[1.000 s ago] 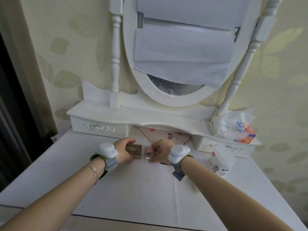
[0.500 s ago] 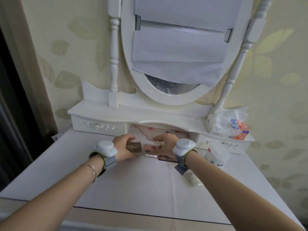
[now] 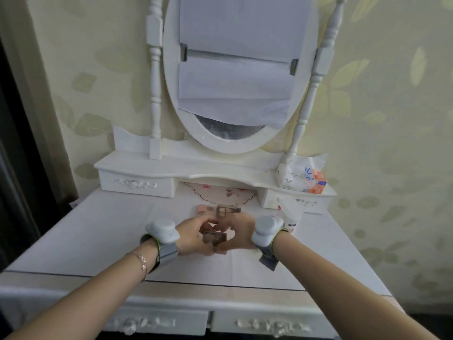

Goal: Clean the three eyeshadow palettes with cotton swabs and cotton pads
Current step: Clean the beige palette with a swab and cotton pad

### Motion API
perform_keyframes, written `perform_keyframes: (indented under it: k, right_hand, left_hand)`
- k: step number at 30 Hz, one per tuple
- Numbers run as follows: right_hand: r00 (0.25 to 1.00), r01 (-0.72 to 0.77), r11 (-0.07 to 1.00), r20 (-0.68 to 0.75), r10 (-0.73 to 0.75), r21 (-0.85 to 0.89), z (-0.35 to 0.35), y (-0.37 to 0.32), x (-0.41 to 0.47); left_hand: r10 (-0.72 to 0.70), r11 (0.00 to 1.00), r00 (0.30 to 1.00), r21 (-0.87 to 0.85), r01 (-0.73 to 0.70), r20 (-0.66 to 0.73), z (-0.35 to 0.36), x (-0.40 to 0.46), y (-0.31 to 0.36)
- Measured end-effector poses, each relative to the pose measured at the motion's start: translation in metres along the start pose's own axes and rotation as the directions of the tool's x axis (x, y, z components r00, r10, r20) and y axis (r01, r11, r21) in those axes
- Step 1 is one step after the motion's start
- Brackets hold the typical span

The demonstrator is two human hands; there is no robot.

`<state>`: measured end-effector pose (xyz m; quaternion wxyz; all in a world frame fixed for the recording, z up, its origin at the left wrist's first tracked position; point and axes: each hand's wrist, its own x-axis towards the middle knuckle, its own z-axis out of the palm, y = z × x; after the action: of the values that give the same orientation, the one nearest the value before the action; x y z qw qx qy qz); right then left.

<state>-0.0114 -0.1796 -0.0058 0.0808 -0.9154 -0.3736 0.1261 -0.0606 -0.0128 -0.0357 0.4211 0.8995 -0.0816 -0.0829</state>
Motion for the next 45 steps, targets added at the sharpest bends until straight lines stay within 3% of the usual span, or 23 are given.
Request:
perform_keyframes:
  k: [5, 14, 29, 45]
  right_hand:
    - [0.997, -0.027, 0.997, 0.065, 0.032, -0.072, 0.009, -0.001, -0.021]
    - [0.998, -0.053, 0.989, 0.038, 0.059, -0.135, 0.021, -0.001, -0.028]
    - [0.997, -0.015, 0.876, 0.06, 0.05, -0.481, 0.02, -0.031, -0.023]
    - [0.99, 0.014, 0.862, 0.128, 0.06, -0.506, 0.015, -0.04, -0.022]
  left_hand:
    - [0.037, 0.999, 0.999, -0.009, -0.037, 0.015, 0.026, -0.005, 0.003]
    - [0.058, 0.998, 0.997, -0.004, -0.058, -0.044, 0.042, -0.006, -0.015]
    - [0.039, 0.991, 0.993, -0.122, -0.052, -0.112, 0.045, -0.006, -0.026]
    - [-0.008, 0.959, 0.999, -0.284, -0.004, -0.04, 0.045, -0.002, -0.026]
